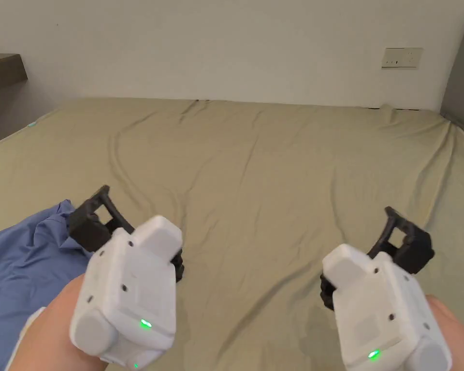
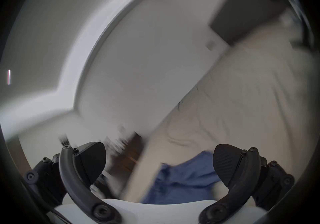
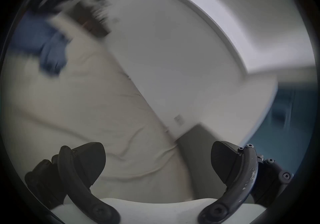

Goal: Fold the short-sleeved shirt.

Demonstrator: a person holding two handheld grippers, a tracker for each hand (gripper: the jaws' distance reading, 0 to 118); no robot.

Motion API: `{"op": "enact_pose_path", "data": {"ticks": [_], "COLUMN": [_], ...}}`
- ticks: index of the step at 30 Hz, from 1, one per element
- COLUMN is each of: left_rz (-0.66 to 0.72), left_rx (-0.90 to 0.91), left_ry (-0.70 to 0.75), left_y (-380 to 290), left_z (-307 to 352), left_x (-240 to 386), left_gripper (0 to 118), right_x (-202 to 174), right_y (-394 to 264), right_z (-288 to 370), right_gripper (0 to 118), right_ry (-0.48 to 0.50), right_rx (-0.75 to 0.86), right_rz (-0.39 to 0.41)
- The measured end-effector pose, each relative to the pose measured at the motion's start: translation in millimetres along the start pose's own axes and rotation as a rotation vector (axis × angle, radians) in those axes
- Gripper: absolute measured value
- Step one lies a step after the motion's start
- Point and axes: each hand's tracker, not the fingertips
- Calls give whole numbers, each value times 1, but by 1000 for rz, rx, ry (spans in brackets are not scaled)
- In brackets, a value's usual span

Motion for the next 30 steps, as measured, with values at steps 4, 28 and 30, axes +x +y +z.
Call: {"op": "enact_pose_path", "data": {"ticks": [4,28,30], "left_rz": [-559,699,904], "left_rx": [115,-71,-86], "left_ry": [89,-282,-252], "left_y": [-17,11,2], "left_z": [8,5,-3], "left_x": [40,-48,-59], "left_gripper": [118,118,118], "right_x": [-48,40,63], "right_y": [-10,-14,-28], "right_z": [12,-13,-19], "right_gripper": [118,118,118], "right_ry": [-71,329,385], "right_rx": [120,-54,-48], "right_rz": [554,-643,-976]}}
